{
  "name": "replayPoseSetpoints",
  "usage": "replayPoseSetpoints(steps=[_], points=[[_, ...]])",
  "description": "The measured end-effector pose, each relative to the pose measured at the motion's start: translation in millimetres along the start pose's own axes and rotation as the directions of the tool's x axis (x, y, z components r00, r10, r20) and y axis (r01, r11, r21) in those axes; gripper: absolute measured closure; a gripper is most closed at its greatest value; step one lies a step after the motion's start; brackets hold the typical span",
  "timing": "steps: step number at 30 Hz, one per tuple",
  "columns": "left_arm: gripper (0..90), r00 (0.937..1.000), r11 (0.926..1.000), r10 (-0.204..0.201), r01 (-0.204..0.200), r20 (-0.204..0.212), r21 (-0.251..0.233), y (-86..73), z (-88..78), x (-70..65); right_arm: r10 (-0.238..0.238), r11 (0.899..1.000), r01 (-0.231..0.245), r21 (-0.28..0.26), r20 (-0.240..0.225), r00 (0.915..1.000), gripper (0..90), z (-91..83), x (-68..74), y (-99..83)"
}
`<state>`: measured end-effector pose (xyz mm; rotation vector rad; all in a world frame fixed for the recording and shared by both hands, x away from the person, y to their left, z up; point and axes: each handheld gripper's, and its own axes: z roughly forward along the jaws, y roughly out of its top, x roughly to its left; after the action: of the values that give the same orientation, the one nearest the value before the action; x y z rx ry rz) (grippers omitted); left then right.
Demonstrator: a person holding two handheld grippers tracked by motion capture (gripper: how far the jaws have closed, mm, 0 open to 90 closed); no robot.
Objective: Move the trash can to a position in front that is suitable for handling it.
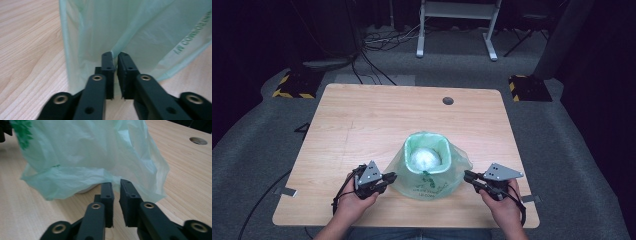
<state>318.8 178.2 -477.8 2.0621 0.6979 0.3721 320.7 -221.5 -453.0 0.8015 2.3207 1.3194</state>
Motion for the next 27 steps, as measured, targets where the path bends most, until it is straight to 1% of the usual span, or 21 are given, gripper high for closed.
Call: replayPoseSetpoints(steps=[2, 4, 6, 10, 14, 15, 17, 19, 20, 21, 22, 26, 27], points=[[89.8, 0.9998, 0.9999, -0.01, 0.01, 0.017, 0.006, 1.6, -5.1, -2.1, 0.0, 1.0, 0.0, 0.004, -0.023, 0.9997, 87.4, -2.5, 1.5, 1.7], [90.0, 0.9995, 0.9998, -0.018, 0.018, 0.026, 0.002, 3.7, -10.9, -4.7, -0.01, 1.0, 0.01, 0.011, -0.019, 0.9998, 90.0, -5.4, 2.8, 3.1], [90.0, 0.9993, 0.9998, -0.022, 0.022, 0.029, -0.002, 6.9, -17.1, -7.7, -0.015, 1.0, 0.015, 0.011, -0.026, 0.9996, 90.0, -8.3, 4.4, 5.0], [90.0, 0.9992, 0.9997, -0.02, 0.021, 0.035, -0.013, 14.4, -28.9, -12.8, -0.029, 1.0, 0.029, 0.004, -0.021, 0.9994, 90.0, -15.4, 9.6, 11.3], [90.0, 0.9987, 0.9989, -0.021, 0.023, 0.046, -0.04, 23.6, -40.9, -16.1, -0.052, 0.999, 0.052, -0.013, -0.013, 0.9986, 90.0, -24.4, 14.7, 20.2], [90.0, 0.9992, 0.9987, -0.009, 0.011, 0.039, -0.051, 26.5, -44.3, -16.1, -0.06, 0.998, 0.06, -0.022, -0.011, 0.9981, 90.0, -27.0, 15.9, 22.8], [90.0, 0.9996, 0.9975, 0.001, 0.001, 0.03, -0.071, 32.3, -50.9, -16.3, -0.071, 0.997, 0.071, -0.038, -0.007, 0.9974, 90.0, -32.7, 18.2, 28.2], [90.0, 0.9998, 0.9947, 0.004, -0.002, 0.019, -0.103, 37.6, -57.3, -16.2, -0.081, 0.995, 0.081, -0.055, -0.001, 0.9967, 90.0, -38.0, 19.4, 33.5], [90.0, 0.9998, 0.9929, 0.012, -0.01, 0.014, -0.118, 40.3, -60.6, -15.7, -0.086, 0.994, 0.086, -0.063, 0.002, 0.9963, 90.0, -40.4, 19.7, 36.0], [90.0, 0.9998, 0.9912, 0.011, -0.009, 0.015, -0.132, 42.7, -63.6, -15.3, -0.093, 0.993, 0.093, -0.071, 0.008, 0.9957, 90.0, -42.4, 19.6, 38.4], [90.0, 0.9998, 0.9892, 0.018, -0.016, 0.006, -0.146, 45.2, -66.2, -14.6, -0.095, 0.993, 0.096, -0.075, 0.013, 0.9954, 90.0, -44.2, 19.5, 40.4], [90.0, 0.9997, 0.9842, 0.026, -0.026, -0.007, -0.175, 54.2, -75.0, -13.1, -0.106, 0.99, 0.108, -0.094, 0.024, 0.994, 90.0, -48.4, 17.0, 47.6], [90.0, 0.9997, 0.9842, 0.026, -0.026, -0.007, -0.175, 54.2, -75.0, -13.1, -0.108, 0.989, 0.111, -0.099, 0.027, 0.9937, 90.0, -49.1, 16.4, 49.4]])
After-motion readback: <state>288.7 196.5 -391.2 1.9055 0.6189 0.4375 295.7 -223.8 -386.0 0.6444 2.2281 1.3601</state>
